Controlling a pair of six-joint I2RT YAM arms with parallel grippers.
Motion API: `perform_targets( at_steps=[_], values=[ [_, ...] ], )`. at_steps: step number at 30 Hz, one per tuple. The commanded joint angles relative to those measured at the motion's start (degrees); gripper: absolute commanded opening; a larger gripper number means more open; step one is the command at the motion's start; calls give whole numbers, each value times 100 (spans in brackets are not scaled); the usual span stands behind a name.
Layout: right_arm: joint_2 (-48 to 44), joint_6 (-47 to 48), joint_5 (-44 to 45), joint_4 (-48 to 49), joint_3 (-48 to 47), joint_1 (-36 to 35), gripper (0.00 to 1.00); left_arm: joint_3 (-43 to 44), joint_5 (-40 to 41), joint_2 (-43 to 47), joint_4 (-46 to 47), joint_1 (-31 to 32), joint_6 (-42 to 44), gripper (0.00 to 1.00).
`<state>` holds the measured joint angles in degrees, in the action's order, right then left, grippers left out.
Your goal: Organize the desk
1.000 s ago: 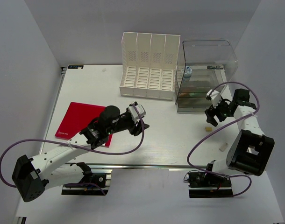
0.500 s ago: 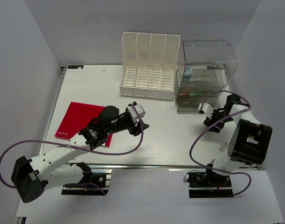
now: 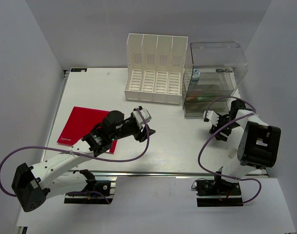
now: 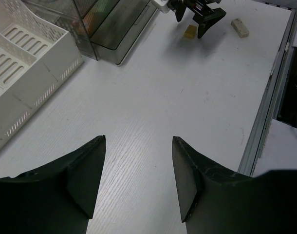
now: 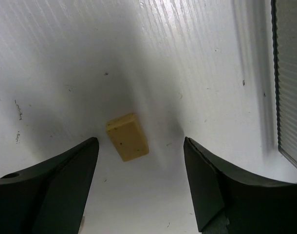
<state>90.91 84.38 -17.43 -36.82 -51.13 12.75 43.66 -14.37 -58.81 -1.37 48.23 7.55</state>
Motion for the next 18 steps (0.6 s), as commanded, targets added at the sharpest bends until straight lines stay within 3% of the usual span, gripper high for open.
perform_targets(
  at_steps=[1,3,7,8,10,13,18],
  values=[
    [269,61,108,105,-28,-97,75,187,39,62,-30,29,1,67],
    [365,52,108,35,-46,-141,66,187,57,80,-30,29,9,67],
    [515,87,-49,-395,-212,-203,38,178,83,80,-30,29,10,67],
    [532,88,-102,-562,-248,-212,25,187,84,97,-30,29,18,67],
    [471,27,-242,-651,-283,-229,13,187,75,97,-13,29,18,67],
    [243,-105,-671,-932,-414,-308,4,178,75,89,-13,29,9,67],
    [-380,-1114,-1692,-900,-1258,-519,0,187,57,71,-4,29,18,67]
  ],
)
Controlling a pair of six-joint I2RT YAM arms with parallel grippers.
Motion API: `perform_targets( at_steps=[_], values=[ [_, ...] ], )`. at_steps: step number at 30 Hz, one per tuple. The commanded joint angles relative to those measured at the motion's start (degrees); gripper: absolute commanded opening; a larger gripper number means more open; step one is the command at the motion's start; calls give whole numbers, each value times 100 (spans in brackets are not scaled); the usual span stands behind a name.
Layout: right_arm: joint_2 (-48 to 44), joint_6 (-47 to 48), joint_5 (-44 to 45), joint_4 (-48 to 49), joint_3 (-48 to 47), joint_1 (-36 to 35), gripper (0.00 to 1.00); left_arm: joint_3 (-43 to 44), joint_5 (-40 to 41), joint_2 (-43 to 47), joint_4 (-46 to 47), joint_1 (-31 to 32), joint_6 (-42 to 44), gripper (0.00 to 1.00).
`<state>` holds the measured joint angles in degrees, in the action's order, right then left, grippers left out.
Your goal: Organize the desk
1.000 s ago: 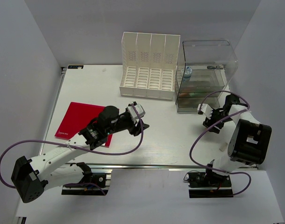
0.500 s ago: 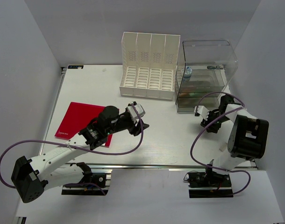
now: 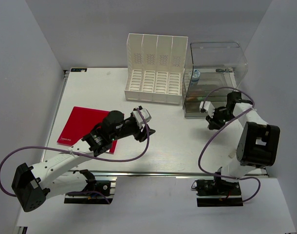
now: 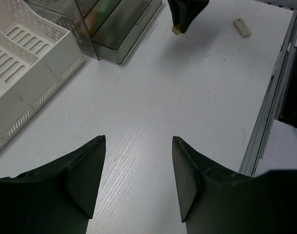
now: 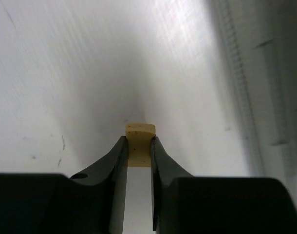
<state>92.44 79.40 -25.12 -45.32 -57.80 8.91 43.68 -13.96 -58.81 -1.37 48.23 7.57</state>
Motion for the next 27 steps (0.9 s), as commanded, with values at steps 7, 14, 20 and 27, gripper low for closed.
perform_targets(
  at_steps=[7,14,20,27],
  values=[
    [-1185,-2147,-171,2702,-144,-706,3,185,33,53,-30,29,34,67],
    [-877,-2964,736,4082,119,-1163,4,176,51,71,-30,29,42,67],
    [-587,-3325,1246,4653,348,-1339,30,176,33,80,-22,29,42,67],
    [-561,-3580,1405,4813,410,-1321,57,185,-2,53,-22,29,34,67]
  ],
)
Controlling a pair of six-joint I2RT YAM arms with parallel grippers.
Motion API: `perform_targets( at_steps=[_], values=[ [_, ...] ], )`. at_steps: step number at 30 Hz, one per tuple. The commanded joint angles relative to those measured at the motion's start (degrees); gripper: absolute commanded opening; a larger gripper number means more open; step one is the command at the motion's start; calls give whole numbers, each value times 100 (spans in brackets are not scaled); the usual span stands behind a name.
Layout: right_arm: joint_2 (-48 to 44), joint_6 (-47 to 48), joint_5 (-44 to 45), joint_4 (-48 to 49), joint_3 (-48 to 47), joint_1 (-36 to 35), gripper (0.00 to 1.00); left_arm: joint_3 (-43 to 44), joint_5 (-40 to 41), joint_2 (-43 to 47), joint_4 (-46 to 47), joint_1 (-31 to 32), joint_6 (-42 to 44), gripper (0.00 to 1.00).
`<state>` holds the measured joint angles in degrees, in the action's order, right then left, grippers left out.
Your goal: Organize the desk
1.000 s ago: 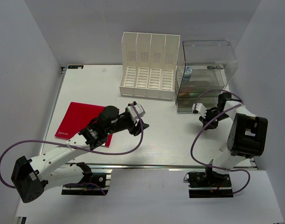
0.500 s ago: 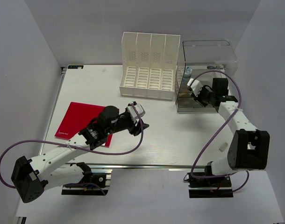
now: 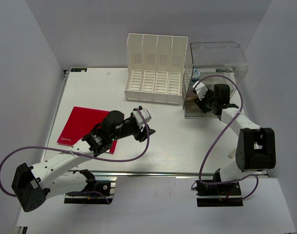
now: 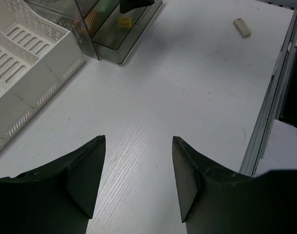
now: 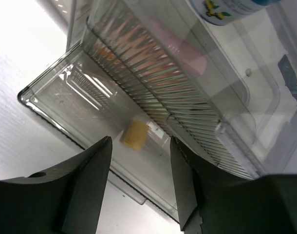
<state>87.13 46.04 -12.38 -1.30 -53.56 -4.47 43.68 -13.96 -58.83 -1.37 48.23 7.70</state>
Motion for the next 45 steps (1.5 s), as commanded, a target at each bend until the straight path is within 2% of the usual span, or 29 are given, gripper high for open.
perform_targets(
  at_steps=[1,4,7,8,10,11,12,14,18,21,22,23,25,27,28,29,30,31,33,34,35,39,43,45],
  values=[
    [-21,-280,131,411,-14,16,57,176,-11,56,-22,29,21,67],
    [-135,-429,26,289,-58,7,53,176,-19,73,-30,29,21,67],
    [-521,-535,-571,-413,-102,87,25,141,25,100,-4,29,38,61],
    [-835,-370,-990,-598,2,87,10,123,33,100,-4,29,47,48],
    [-1162,-210,-1284,-1056,213,130,0,106,-54,100,5,29,73,31],
    [-1485,-236,-1232,-1143,432,139,0,79,-246,91,22,29,99,14],
    [-1637,-332,-1205,-1327,521,122,0,79,-405,82,22,29,195,6],
    [-2031,-978,-872,-1469,714,131,0,9,-895,91,66,29,319,0],
    [-2674,-2016,-757,-1663,978,157,2,-105,-1214,-110,267,82,328,0],
    [-3262,-2790,-643,-1497,1329,218,0,-106,-1485,-698,418,82,171,2],
    [-3429,-2924,-495,-1400,1400,227,0,25,-1609,-1170,418,82,92,4],
    [-3709,-3056,-371,-1364,1523,253,0,157,-1784,-1436,366,142,-5,7],
    [-4123,-3285,15,-1268,1655,332,0,710,-2084,-2207,172,239,-128,20],
    [-4335,-3417,314,-1136,1892,368,0,1036,-1920,-2640,-21,485,-252,29],
    [-4502,-3557,611,-979,1980,377,9,1281,-1840,-3008,22,590,-304,32],
    [-4555,-3619,745,-943,2025,377,13,1414,-1778,-3186,83,687,-444,36],
    [-4582,-3655,998,-934,2016,368,23,1572,-1699,-3388,93,879,-515,44],
    [-4574,-3768,1166,-933,1999,377,27,1921,-1672,-3572,93,960,-603,45],
    [-4539,-3857,1614,-942,1981,570,29,2248,-1619,-4109,301,1144,-892,48],
    [-4495,-3935,1660,-968,1946,605,37,2502,-1506,-4250,338,1145,-972,50],
    [-4468,-3954,1660,-1056,1920,614,38,2609,-1461,-4477,365,1223,-1121,51],
    [-4398,-4042,1739,-1118,1858,710,53,3005,-1277,-4787,427,1277,-1368,52],
    [-4231,-3805,1704,-1197,1823,789,56,3173,-1215,-4691,-11,1277,-1307,52],
    [-4109,-3560,1495,-1511,1674,816,53,3068,-1145,-4402,-275,1277,-1114,53]
  ],
)
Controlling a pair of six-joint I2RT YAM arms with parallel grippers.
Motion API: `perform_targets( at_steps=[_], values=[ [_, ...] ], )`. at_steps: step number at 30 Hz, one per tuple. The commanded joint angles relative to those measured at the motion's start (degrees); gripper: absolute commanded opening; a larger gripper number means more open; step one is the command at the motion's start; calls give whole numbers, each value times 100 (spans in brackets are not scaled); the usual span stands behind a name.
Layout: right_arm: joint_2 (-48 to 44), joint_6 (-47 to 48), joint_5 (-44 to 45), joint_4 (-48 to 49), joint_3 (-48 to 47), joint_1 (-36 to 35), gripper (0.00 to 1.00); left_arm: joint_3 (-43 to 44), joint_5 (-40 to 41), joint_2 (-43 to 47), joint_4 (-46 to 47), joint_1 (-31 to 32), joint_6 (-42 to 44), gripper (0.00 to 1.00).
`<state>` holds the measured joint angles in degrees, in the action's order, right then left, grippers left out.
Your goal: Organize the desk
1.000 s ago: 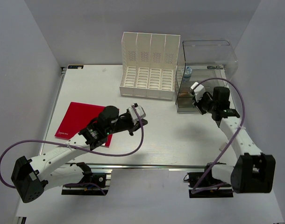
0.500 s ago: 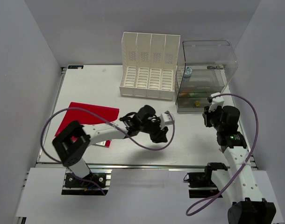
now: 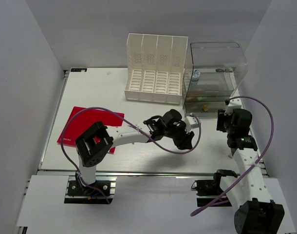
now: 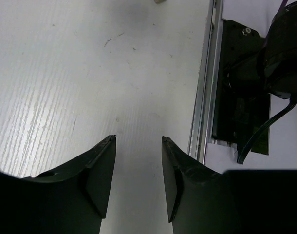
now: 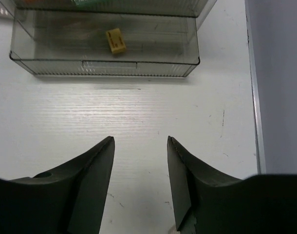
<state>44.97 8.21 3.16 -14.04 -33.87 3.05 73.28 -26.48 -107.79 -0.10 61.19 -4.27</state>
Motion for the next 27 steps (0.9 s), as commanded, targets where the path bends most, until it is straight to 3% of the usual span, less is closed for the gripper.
perform_targets(
  at_steps=[1,5,8,12,13,19,27],
  values=[
    [134,356,-148,-396,-365,99,51,30,117,626,-490,-19,163,53],
    [363,1357,-588,-1607,-1040,134,50,-655,362,1461,-859,-133,673,61],
    [740,2104,-667,-2785,-1297,135,57,-1375,652,2234,-904,-133,989,67],
    [900,2457,41,-3350,-1140,161,83,-2342,1179,3192,-624,-133,1209,73],
    [882,2388,149,-3377,-1114,178,84,-2718,1241,3385,-510,-133,1270,76],
    [1066,1553,247,-3641,-1113,301,77,-2678,1259,4019,-632,-46,1561,81],
    [1752,1324,79,-3755,-973,661,74,-2573,1040,4090,-895,-46,1737,82]
  ],
)
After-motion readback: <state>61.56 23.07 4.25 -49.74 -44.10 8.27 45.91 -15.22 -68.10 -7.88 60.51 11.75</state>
